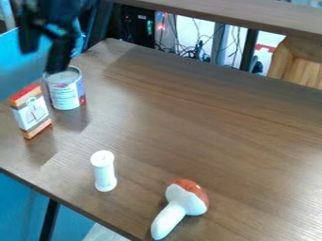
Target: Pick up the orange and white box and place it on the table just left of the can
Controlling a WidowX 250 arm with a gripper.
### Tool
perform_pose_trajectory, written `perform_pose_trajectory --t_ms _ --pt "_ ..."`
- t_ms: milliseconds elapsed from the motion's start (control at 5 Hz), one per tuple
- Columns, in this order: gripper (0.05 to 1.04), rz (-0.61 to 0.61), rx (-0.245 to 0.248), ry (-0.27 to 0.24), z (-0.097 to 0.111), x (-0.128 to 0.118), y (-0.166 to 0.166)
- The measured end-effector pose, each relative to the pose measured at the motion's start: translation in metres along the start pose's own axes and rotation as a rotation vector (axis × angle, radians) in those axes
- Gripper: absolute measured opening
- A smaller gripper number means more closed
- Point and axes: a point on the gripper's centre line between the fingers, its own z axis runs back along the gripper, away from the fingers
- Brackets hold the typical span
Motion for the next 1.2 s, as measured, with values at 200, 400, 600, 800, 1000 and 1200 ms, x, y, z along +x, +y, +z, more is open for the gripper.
perform_pose_trajectory --t_ms 200,400,600,800,1000,1200 --pt "1.001 -0.1 0.116 -0.019 0.044 0.007 -0.043" --pt "1.001 -0.224 0.006 -0.039 0.036 0.008 -0.084" --pt "1.001 -0.3 -0.158 0.002 0.027 -0.001 -0.13" --pt "1.001 -0.353 -0.182 0.014 0.017 -0.007 -0.149" --pt "1.001 -0.44 -0.169 -0.054 0.013 -0.002 -0.175" --pt "1.001 -0.519 -0.098 -0.052 -0.001 0.013 -0.212"
